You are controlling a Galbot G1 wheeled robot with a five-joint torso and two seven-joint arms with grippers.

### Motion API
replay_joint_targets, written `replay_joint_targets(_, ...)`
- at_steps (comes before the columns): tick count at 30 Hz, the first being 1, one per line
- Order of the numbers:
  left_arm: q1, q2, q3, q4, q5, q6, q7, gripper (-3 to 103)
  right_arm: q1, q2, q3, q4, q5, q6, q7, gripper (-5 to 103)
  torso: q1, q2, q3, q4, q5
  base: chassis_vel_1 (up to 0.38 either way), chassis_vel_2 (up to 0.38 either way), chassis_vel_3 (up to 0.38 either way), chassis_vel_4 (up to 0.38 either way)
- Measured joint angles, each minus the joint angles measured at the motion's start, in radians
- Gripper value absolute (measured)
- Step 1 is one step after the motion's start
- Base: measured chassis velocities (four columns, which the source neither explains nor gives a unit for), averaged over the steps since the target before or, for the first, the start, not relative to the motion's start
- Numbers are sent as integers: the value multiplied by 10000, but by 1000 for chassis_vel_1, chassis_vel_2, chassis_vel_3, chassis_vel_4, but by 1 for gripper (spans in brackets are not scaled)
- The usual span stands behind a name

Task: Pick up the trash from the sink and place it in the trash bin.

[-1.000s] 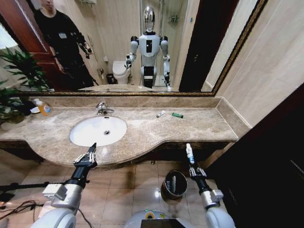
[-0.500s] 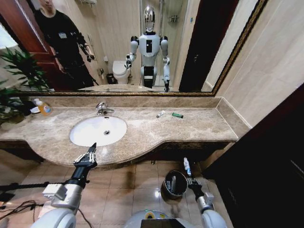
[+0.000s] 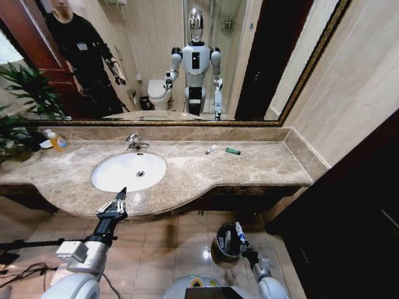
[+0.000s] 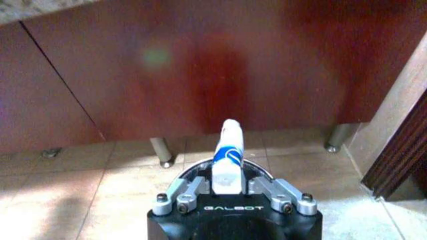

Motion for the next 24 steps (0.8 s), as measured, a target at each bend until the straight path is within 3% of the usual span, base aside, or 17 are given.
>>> replay_joint_targets(9,0,0,0,0,0,0,0,0,317,149,-67,-475,-273,91,143,22,0,0,0,0,0,0,0,0,0)
replay_joint_targets(12,0,0,0,0,0,0,0,0,397,168,-71,-635,-322,277,144,31,0,0,0,0,0,0,0,0,0)
replay_joint_targets(13,0,0,0,0,0,0,0,0,412,173,-76,-647,-323,304,149,42,0,0,0,0,-1,0,0,0,0)
replay_joint_targets(15,0,0,0,0,0,0,0,0,414,183,-80,-647,-322,318,154,42,0,0,0,0,-1,0,0,0,0)
replay_joint_targets(19,0,0,0,0,0,0,0,0,406,238,-90,-627,-318,346,165,63,0,0,0,0,0,0,0,0,0)
replay_joint_targets(20,0,0,0,0,0,0,0,0,406,238,-90,-627,-318,346,165,63,0,0,0,0,0,0,0,0,0)
replay_joint_targets(23,0,0,0,0,0,0,0,0,400,241,-94,-596,-318,358,174,80,0,0,0,0,0,0,0,0,0)
replay_joint_targets(24,0,0,0,0,0,0,0,0,400,241,-94,-596,-318,358,174,80,0,0,0,0,0,0,0,0,0)
